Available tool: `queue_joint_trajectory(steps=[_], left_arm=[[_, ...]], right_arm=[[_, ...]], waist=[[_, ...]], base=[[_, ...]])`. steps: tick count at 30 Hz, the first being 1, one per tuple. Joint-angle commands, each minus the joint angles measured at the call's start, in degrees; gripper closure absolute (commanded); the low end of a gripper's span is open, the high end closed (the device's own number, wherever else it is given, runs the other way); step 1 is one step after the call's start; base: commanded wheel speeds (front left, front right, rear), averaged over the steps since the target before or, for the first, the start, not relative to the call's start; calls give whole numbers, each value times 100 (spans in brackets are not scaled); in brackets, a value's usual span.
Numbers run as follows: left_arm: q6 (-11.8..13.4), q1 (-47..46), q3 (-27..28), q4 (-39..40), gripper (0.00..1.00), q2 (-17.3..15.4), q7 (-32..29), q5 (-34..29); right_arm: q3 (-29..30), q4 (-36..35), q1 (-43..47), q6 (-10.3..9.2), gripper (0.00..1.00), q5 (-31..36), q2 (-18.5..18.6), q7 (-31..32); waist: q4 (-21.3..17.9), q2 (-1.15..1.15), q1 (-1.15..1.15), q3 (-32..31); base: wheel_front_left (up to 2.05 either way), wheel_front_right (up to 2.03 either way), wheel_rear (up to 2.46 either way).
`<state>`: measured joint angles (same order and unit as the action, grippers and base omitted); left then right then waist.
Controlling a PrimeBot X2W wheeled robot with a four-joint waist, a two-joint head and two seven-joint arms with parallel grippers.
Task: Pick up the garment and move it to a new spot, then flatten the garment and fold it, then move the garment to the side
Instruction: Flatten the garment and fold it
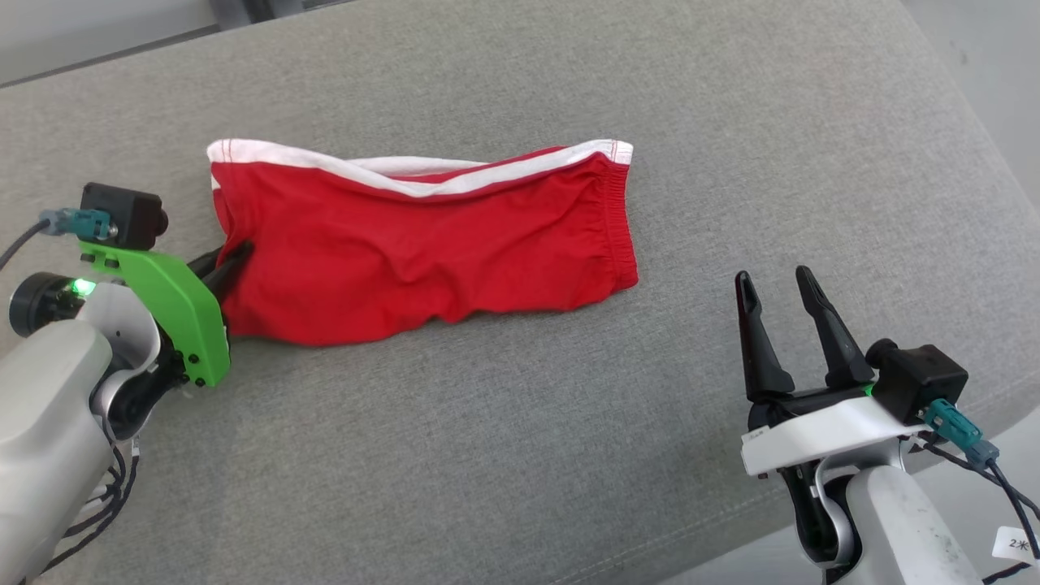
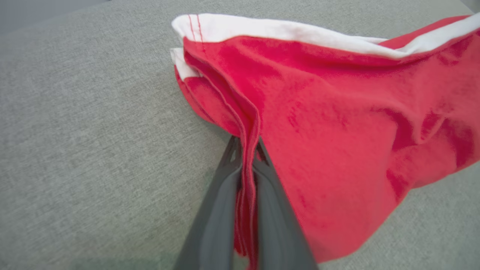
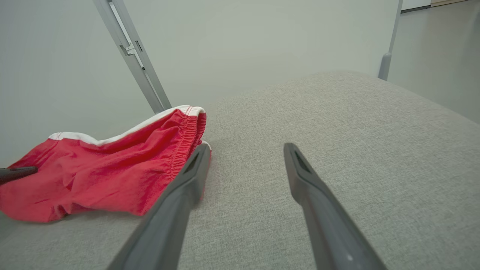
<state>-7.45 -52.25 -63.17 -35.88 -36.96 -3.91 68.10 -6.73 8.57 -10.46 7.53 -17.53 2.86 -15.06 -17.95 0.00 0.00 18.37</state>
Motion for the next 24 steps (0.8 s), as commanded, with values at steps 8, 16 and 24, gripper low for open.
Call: queue_joint_trajectory(steps=[8,16,24], left_arm=[[1,510,-96,63,100,3,425,238],[1,990,-205,-14,100,166,735,365],[40,1155,-150,-476,0,513,1494,169]], right_arm=[[121,67,255,-8,0,133,7,-16],[143,117,365,-8,0,164,6,-16],[184,177,364,-8,0,238,6,-16]], waist=[[530,0,0,-520],[602,0,0,-626],[662,0,0,-797]], base=[[0,0,0],[0,0,0],[0,0,0]])
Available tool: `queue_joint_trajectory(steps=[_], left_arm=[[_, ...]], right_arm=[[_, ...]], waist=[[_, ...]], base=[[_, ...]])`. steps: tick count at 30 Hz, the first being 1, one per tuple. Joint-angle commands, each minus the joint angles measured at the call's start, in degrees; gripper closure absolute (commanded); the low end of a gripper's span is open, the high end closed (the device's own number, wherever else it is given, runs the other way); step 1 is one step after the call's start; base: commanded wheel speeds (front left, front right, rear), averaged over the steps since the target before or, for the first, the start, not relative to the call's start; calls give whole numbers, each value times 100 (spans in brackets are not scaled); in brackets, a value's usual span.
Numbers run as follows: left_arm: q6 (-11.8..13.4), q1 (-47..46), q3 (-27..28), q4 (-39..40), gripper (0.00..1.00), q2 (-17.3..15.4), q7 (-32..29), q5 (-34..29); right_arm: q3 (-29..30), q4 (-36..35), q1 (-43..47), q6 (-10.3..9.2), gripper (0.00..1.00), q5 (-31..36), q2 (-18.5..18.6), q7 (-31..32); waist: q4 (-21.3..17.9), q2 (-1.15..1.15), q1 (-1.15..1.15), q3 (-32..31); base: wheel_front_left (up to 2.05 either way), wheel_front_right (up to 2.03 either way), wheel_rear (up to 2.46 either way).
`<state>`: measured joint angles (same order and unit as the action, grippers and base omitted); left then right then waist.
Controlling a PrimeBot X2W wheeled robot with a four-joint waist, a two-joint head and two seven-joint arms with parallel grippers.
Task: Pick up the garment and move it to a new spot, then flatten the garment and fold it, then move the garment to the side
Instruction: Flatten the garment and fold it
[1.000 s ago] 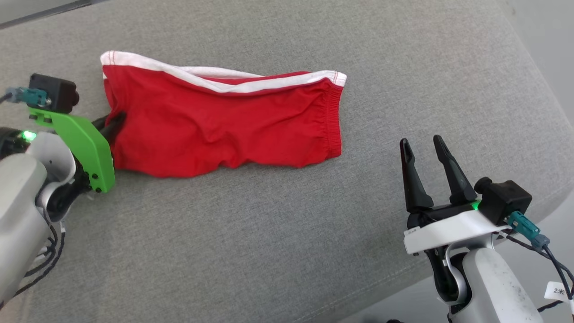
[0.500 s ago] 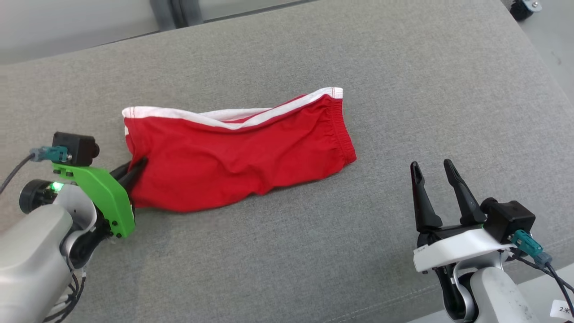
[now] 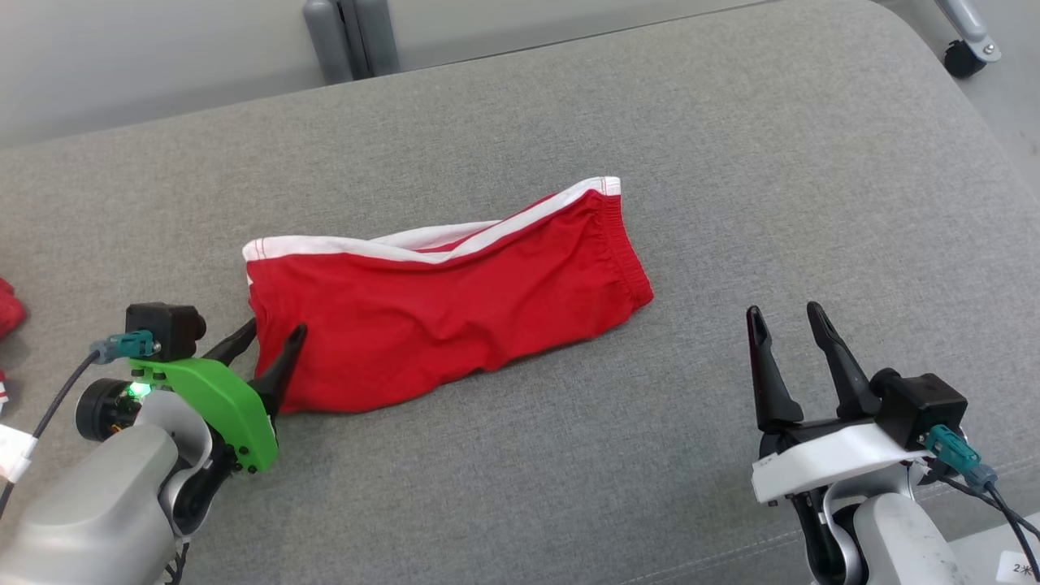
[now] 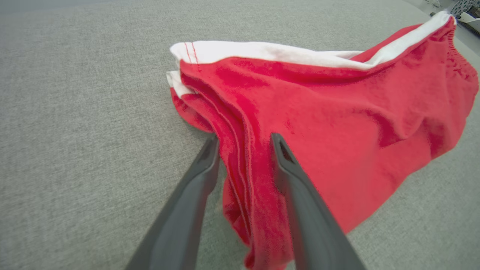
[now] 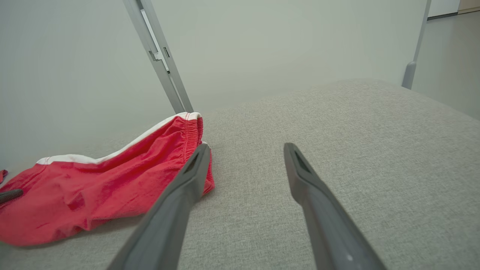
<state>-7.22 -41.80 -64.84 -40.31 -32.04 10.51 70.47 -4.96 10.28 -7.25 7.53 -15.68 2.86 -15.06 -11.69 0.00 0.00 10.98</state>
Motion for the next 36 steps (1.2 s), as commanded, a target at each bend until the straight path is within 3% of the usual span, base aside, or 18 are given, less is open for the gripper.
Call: queue_joint_trajectory(steps=[1,7,17,26,36], left_arm=[[29,104,35,-81,0,52,149,-115],[243,156,507,-293,0,241,471,-427],[661,1211,3080,803,0,580,469,-2176],[618,2410,5062,1810,0,1140,469,-3804],[406,3558,6366,2749,0,1901,470,-4891]], right_arm=[[10,8,50,-8,0,53,7,-16],[31,12,123,-8,0,90,7,-16],[41,-18,211,-8,0,124,8,-16],[50,-4,294,-8,0,166,7,-16],[111,-20,475,-8,0,197,30,-16]], waist=[[50,0,0,-87],[204,0,0,-320],[516,0,0,-544],[716,0,0,-746],[904,0,0,-956]], base=[[0,0,0],[0,0,0],[0,0,0],[0,0,0],[0,0,0]])
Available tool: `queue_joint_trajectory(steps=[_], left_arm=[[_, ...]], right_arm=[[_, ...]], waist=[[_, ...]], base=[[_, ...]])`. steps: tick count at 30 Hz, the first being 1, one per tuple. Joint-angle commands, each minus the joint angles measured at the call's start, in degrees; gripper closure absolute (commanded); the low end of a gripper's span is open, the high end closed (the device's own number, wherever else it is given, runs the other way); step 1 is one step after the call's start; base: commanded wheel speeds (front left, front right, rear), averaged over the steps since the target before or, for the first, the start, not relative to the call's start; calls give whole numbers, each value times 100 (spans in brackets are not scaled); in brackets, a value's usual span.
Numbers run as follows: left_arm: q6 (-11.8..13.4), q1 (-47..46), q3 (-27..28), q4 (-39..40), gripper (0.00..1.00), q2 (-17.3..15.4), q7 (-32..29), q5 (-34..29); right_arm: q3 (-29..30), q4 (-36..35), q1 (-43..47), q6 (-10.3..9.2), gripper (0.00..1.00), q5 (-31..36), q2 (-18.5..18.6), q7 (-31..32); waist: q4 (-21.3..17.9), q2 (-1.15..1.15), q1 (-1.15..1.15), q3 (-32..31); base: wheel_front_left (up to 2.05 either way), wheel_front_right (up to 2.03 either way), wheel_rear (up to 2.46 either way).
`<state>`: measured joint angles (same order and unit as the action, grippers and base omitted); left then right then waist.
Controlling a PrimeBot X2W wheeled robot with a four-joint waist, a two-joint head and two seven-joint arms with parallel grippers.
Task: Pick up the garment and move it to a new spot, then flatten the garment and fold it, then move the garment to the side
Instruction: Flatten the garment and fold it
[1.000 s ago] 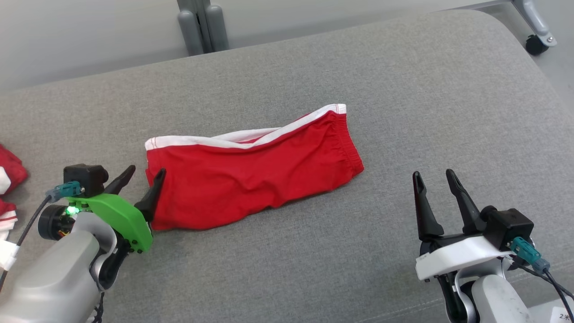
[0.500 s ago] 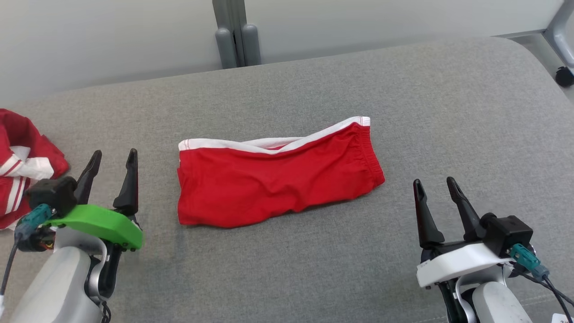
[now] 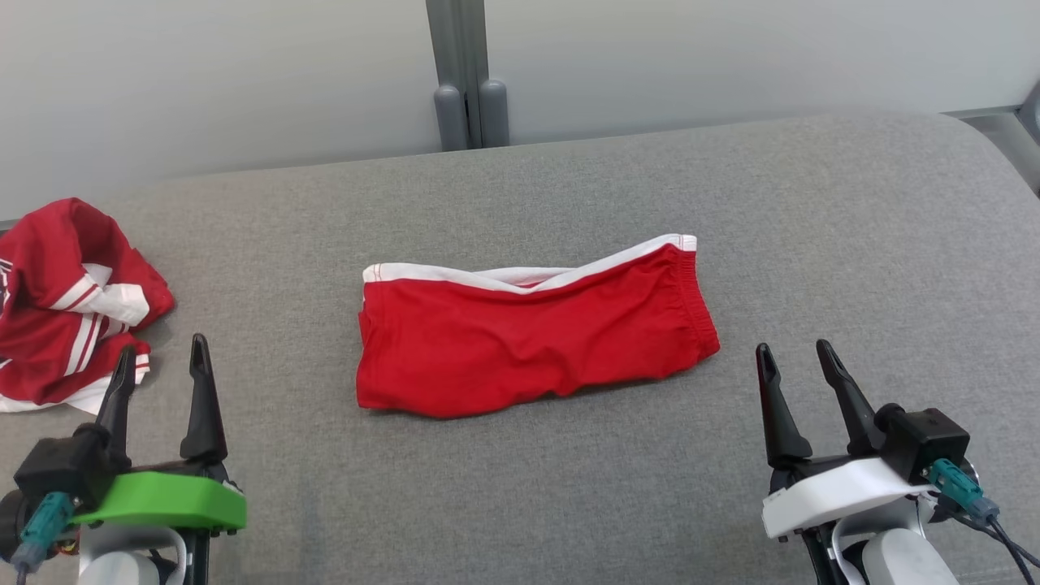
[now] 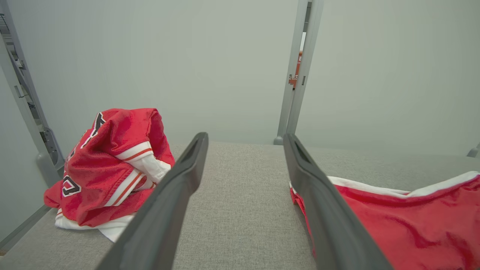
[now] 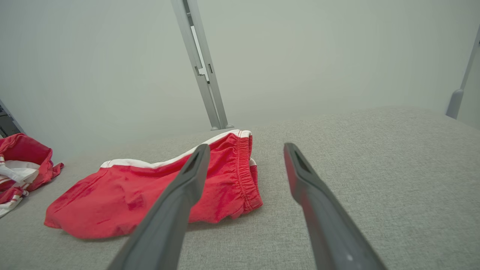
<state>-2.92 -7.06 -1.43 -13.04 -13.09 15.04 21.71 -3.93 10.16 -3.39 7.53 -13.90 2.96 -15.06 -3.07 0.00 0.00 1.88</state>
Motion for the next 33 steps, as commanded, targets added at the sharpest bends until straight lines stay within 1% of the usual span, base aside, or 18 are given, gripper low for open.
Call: queue_joint_trajectory(steps=[1,7,10,17,23,33], left_arm=[[-55,191,113,95,0,76,17,-117],[-207,719,448,411,0,380,17,-463],[-292,891,476,527,0,445,17,-669],[-391,1168,645,757,0,657,17,-838],[-426,1259,655,779,0,765,18,-1012],[-449,1262,715,718,0,827,18,-1139]], right_arm=[[23,-10,119,-8,0,21,25,-16],[-2,-32,231,-8,0,26,55,-16],[14,-56,279,-8,0,19,55,-16],[53,-145,352,-8,0,28,56,-16],[73,-210,411,-8,0,60,42,-16],[83,-187,431,-8,0,98,29,-16]], waist=[[67,0,0,-74],[122,0,0,-158],[135,0,0,-183],[170,0,0,-235],[220,0,0,-257],[250,0,0,-289]], base=[[0,0,0],[0,0,0],[0,0,0],[0,0,0],[0,0,0],[0,0,0]])
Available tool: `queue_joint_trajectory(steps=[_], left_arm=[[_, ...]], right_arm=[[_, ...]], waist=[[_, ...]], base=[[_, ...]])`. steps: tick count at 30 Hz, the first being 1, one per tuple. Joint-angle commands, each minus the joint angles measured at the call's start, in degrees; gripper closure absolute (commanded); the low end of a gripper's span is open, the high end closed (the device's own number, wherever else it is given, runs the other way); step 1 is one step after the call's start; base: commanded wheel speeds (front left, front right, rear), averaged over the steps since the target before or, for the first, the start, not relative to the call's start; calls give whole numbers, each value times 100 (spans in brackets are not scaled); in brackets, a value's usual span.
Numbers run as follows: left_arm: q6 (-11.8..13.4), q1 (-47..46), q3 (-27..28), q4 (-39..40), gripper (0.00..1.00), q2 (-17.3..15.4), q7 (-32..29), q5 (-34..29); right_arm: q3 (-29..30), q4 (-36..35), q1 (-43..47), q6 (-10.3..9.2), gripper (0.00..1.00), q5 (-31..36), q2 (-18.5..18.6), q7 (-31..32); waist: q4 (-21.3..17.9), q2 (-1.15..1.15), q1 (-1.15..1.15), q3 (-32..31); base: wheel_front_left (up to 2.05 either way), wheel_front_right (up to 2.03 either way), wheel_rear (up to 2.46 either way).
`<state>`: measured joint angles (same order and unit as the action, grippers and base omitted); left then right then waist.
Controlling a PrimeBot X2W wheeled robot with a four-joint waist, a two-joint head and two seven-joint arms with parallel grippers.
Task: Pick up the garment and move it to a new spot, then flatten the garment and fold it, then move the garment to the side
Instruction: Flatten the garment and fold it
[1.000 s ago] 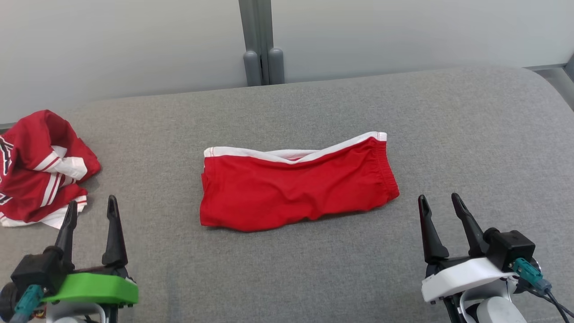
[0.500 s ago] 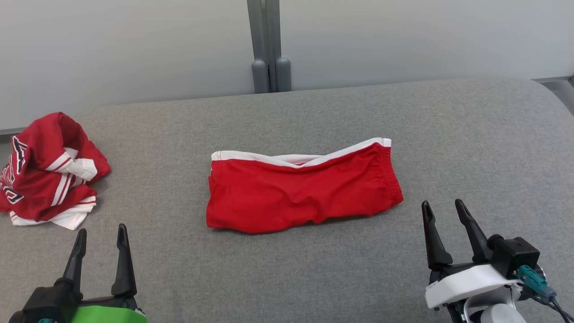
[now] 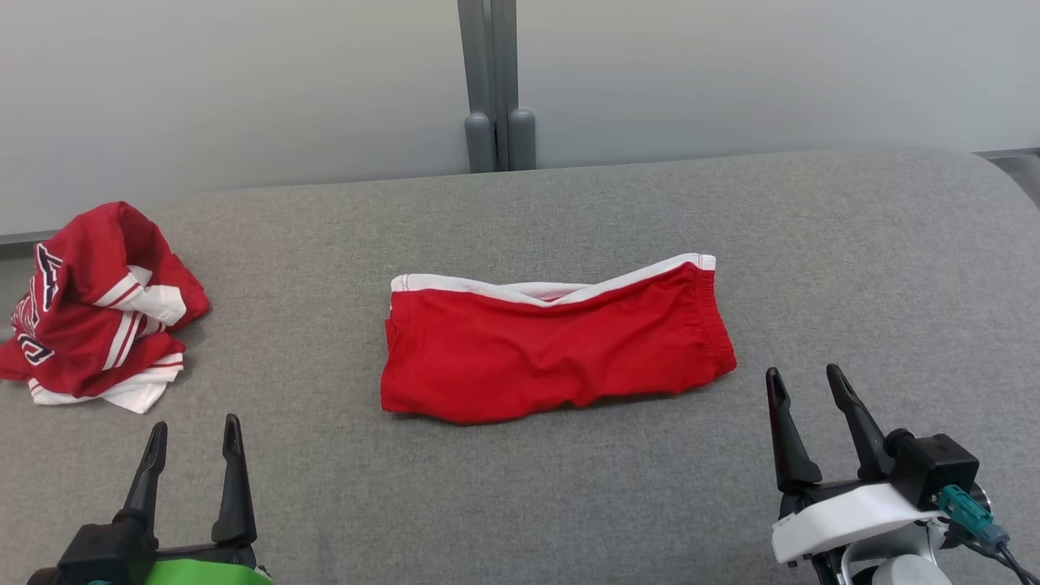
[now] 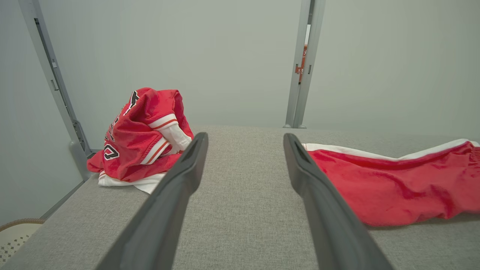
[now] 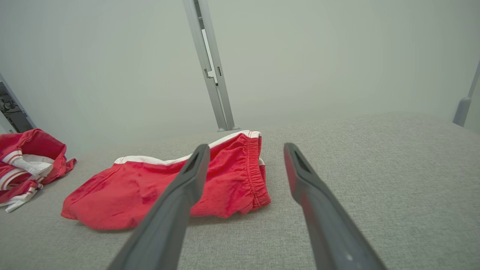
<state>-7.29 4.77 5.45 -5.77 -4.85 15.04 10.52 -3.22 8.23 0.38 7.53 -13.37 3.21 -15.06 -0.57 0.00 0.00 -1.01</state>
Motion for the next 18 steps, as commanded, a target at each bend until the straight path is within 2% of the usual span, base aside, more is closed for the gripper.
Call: queue_joint_trajectory(steps=[1,18], left_arm=[[-12,75,32,-13,0,4,18,-21],[-22,-1,7,-79,0,23,18,-63]], right_arm=[[13,12,55,-8,0,44,3,-16],[-26,216,-188,-8,0,38,19,-16]], waist=[[0,0,0,-1],[55,0,0,76]], base=[[0,0,0],[0,0,0]])
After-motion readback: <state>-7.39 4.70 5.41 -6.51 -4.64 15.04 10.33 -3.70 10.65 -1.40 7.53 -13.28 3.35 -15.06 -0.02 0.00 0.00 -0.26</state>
